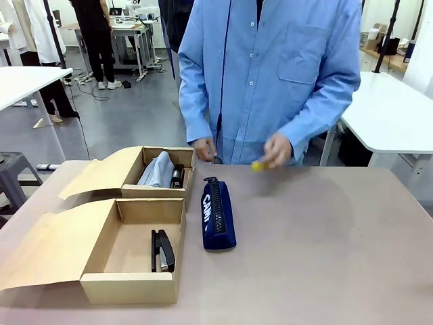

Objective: Place items inside the box.
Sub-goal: Pick up a Pencil pouch or Stapler and place it inside the Mailer Box closest to the robot.

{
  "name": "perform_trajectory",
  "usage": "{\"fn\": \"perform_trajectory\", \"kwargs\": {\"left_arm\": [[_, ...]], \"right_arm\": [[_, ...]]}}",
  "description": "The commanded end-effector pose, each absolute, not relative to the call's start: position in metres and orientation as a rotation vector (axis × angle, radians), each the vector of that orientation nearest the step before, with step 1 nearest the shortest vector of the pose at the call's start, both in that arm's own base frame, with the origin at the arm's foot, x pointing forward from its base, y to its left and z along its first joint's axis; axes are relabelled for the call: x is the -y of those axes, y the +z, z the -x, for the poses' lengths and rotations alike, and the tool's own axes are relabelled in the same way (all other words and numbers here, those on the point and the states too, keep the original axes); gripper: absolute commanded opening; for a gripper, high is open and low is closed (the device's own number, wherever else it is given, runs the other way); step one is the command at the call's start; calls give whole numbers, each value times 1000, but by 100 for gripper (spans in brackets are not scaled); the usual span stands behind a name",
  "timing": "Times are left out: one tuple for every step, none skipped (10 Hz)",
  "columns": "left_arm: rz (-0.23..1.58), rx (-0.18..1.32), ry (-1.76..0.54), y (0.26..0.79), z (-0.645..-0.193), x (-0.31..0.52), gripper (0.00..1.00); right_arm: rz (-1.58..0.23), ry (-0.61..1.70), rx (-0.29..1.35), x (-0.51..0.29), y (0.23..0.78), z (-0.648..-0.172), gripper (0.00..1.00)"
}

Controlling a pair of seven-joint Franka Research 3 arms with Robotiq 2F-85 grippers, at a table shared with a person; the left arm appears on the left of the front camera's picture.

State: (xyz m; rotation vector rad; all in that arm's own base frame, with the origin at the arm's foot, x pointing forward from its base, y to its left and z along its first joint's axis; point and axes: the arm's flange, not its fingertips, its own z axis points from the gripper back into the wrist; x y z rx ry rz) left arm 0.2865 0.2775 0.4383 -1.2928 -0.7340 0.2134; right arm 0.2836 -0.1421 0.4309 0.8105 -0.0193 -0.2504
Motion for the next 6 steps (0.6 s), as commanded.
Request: {"fn": "perform_trajectory", "kwargs": {"left_arm": [[1304,764,196,439,-288,-276,100],[1304,764,196,439,-288,-276,100],[1304,764,196,439,-288,-276,100],[1304,764,196,439,-288,-276,100],[1304,764,196,439,-288,-276,100],[1304,764,196,439,-288,-276,100]], "right_arm": [[-786,-241,-8,132,434,-287,100],[-762,-231,-2,118,440,-291,100],[-728,-223,-18,106,447,-297,100],[-730,-198,-20,87,455,-303,100],[-693,-183,-55,55,463,-316,100],[-628,-152,-107,5,470,-344,100]]}}
